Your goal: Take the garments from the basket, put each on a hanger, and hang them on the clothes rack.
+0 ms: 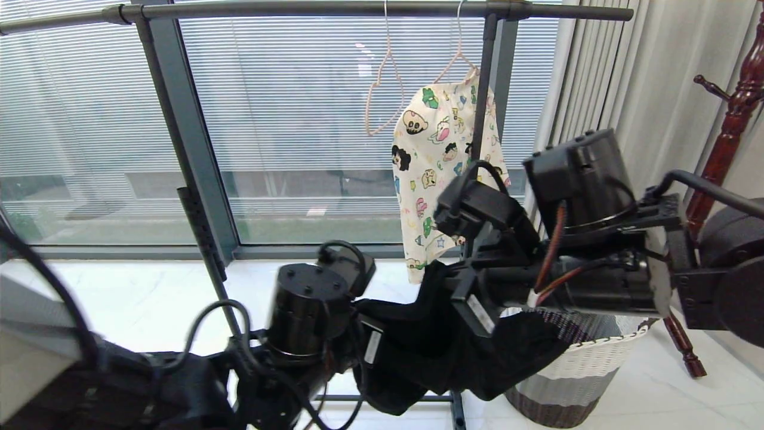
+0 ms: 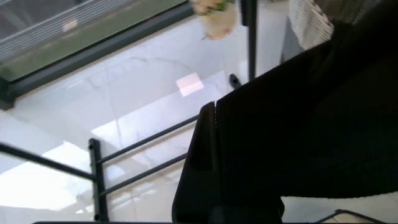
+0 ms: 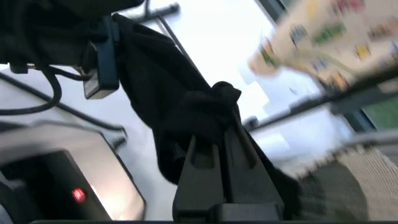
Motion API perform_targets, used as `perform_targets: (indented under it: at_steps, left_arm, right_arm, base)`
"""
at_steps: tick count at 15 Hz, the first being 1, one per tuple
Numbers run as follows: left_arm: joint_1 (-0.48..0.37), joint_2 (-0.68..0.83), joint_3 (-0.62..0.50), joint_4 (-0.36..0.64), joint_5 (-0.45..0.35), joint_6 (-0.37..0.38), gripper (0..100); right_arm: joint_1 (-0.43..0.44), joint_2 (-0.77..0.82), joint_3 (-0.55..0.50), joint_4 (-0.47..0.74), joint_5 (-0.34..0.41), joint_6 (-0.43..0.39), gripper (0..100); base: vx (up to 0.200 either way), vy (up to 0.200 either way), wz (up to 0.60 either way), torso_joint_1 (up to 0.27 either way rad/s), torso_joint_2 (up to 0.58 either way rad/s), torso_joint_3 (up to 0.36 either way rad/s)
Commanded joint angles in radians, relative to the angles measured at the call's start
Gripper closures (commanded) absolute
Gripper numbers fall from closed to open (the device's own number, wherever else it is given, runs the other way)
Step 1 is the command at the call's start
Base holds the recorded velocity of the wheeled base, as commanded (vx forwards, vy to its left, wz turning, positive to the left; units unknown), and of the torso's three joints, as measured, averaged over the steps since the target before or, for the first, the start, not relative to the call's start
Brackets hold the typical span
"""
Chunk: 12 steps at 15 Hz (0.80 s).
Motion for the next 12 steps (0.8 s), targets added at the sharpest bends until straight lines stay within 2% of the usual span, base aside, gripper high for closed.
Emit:
perform_targets:
  at_steps: [1, 2, 3, 5, 7, 8, 11, 12]
  left_arm:
    - [0.084, -0.383, 0.058, 0.223, -0.021, 0.000, 100]
    - [0.082, -0.430, 0.030, 0.309, -0.035, 0.002, 100]
    - [0.081, -0.475, -0.026, 0.438, -0.058, 0.009, 100]
    - [0.076, -0.486, -0.091, 0.544, -0.076, 0.063, 100]
    - [0.066, -0.473, -0.097, 0.542, -0.115, 0.241, 100]
    - [0.023, -0.472, -0.102, 0.533, -0.151, 0.302, 100]
    - [-0.094, -0.438, -0.135, 0.515, -0.179, 0.295, 100]
    - [-0.094, -0.438, -0.135, 0.515, -0.179, 0.295, 100]
  right_arm:
    - [0.087, 0.155, -0.155, 0.000, -0.022, 0.020, 100]
    - [0.090, 0.163, -0.165, 0.000, -0.036, 0.020, 100]
    - [0.090, 0.153, -0.155, 0.000, -0.057, 0.020, 100]
    - [0.071, 0.103, -0.109, 0.000, -0.106, 0.022, 100]
    - [0.023, 0.011, -0.014, -0.003, -0.143, 0.022, 100]
    - [-0.011, -0.057, 0.050, -0.005, -0.149, 0.022, 100]
    - [-0.104, -0.247, 0.190, -0.002, -0.148, 0.019, 100]
    - [-0.104, -0.247, 0.190, -0.002, -0.148, 0.019, 100]
  base:
    - [0.000, 0.000, 0.00, 0.000, 0.00, 0.000]
    - [0.000, 0.000, 0.00, 0.000, 0.00, 0.000]
    - [0.000, 0.000, 0.00, 0.000, 0.00, 0.000]
    - [0.000, 0.000, 0.00, 0.000, 0.00, 0.000]
    - [0.000, 0.000, 0.00, 0.000, 0.00, 0.000]
    - [0.000, 0.000, 0.00, 0.000, 0.00, 0.000]
    - [0.000, 0.000, 0.00, 0.000, 0.00, 0.000]
    - [0.000, 0.000, 0.00, 0.000, 0.00, 0.000]
